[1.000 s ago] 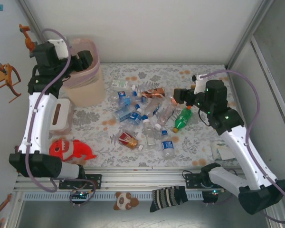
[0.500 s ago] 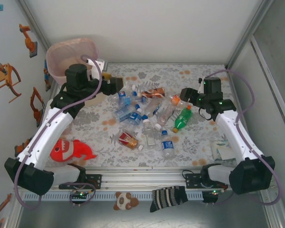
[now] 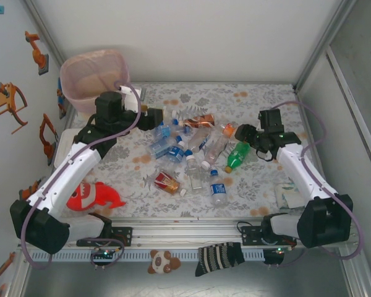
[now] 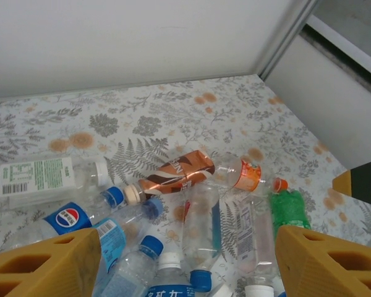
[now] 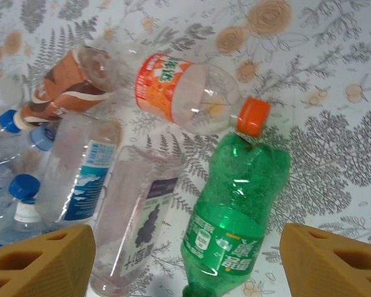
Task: Put the plastic bottles in the bin
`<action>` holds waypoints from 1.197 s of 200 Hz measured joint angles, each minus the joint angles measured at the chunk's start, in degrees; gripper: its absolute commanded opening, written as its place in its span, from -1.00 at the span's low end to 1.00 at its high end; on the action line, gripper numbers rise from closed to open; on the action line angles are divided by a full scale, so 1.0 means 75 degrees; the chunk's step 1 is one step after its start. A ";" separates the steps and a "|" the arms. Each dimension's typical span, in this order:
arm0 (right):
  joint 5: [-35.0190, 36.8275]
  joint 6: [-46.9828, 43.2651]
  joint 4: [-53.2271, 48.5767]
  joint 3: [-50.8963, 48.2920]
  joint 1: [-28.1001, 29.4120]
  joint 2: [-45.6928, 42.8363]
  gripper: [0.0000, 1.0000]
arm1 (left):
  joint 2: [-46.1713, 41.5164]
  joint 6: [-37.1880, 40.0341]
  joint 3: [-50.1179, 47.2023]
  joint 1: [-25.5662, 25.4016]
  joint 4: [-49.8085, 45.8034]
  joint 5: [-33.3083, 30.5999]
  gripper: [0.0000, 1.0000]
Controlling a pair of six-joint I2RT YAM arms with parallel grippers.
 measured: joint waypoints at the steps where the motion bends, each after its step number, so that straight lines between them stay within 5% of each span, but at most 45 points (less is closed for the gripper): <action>1: 0.0000 -0.0003 -0.0006 0.0000 0.0000 0.0006 0.54 | 0.0006 -0.0003 0.0000 0.0000 0.0000 -0.0006 0.47; 158: -0.0641 0.0831 0.0705 -0.0804 0.0000 0.1652 0.64 | 0.0119 -0.0035 -0.0729 -0.0058 0.0519 -0.0449 0.46; 239: -0.1131 0.1169 0.1413 -0.1434 0.0000 0.2186 0.46 | 0.0224 -0.0061 -0.0729 -0.0102 0.0519 -0.0446 0.46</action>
